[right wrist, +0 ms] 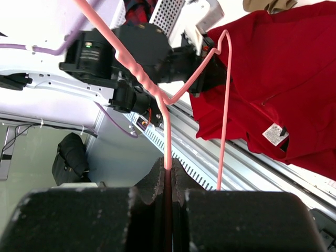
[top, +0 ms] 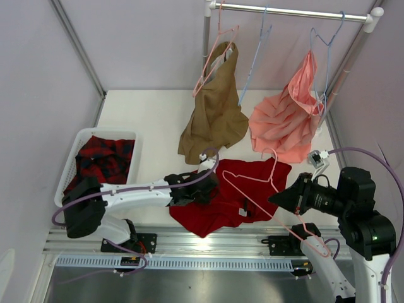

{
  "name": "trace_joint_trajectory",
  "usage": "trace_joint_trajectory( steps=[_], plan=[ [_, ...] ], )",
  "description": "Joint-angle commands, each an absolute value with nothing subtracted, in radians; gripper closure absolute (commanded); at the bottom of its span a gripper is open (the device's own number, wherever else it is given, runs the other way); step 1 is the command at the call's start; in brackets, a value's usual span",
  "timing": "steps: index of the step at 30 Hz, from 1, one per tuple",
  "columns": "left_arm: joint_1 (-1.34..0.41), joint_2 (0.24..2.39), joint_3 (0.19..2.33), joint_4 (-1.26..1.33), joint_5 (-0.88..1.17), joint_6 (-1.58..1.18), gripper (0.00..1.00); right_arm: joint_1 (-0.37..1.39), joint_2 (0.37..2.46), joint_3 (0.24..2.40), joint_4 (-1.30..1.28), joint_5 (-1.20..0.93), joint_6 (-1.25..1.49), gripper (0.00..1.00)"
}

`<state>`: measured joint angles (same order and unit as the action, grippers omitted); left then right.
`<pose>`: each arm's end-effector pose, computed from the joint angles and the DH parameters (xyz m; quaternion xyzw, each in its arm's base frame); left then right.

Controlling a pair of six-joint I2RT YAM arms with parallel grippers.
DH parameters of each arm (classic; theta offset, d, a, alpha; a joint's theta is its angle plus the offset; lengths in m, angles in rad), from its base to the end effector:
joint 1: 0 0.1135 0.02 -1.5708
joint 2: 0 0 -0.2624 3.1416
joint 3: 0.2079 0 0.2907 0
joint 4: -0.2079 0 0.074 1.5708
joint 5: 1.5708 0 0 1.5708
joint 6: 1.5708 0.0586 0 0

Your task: Place the skirt on the hanger

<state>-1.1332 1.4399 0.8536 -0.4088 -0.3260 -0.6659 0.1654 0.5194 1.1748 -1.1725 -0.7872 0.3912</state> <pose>0.1553 -0.2877 0.1576 0.1743 0.9311 -0.1226 0.2961 0.0735 0.0543 0.4076 -0.1017 0.8149 0.4463 0.3554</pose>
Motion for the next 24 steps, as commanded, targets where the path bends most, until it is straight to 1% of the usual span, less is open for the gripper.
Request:
trace_joint_trajectory(
  steps=[1,4,5,7,11,15,16,17,18,20,21,24],
  plan=[
    [-1.135,1.365,0.864,-0.394,-0.301,-0.678,0.9,0.169,0.512,1.164,-1.177,-0.827,0.39,1.0],
    [-1.128,1.335,0.851,-0.385,-0.267,-0.684,0.92,0.17,0.505,1.155,-1.172,-0.862,0.402,1.0],
    [-1.123,1.327,0.841,-0.377,-0.261,-0.689,0.96,0.169,0.502,1.154,-1.17,-0.87,0.406,1.0],
    [-1.118,1.313,0.833,-0.373,-0.247,-0.693,1.0,0.17,0.502,1.146,-1.175,-0.882,0.408,1.0],
    [-1.114,1.299,0.804,-0.367,-0.227,-0.695,1.0,0.17,0.489,1.118,-1.203,-0.873,0.402,1.0],
    [-1.112,1.311,0.795,-0.37,-0.206,-0.684,0.9,0.169,0.48,1.115,-1.239,-0.853,0.388,1.0],
    [-1.114,1.321,0.792,-0.373,-0.213,-0.683,0.86,0.167,0.48,1.111,-1.249,-0.848,0.387,1.0],
    [-1.114,1.321,0.792,-0.373,-0.215,-0.683,0.86,0.167,0.477,1.111,-1.249,-0.847,0.385,1.0],
    [-1.114,1.328,0.785,-0.368,-0.216,-0.68,0.81,0.167,0.476,1.106,-1.246,-0.848,0.387,1.0],
    [-1.114,1.336,0.788,-0.362,-0.221,-0.673,0.74,0.166,0.474,1.104,-1.243,-0.853,0.39,1.0],
    [-1.115,1.342,0.793,-0.364,-0.222,-0.669,0.69,0.166,0.474,1.104,-1.243,-0.853,0.39,1.0],
    [-1.115,1.364,0.805,-0.367,-0.23,-0.66,0.67,0.164,0.474,1.1,-1.239,-0.847,0.384,1.0]
  ],
)
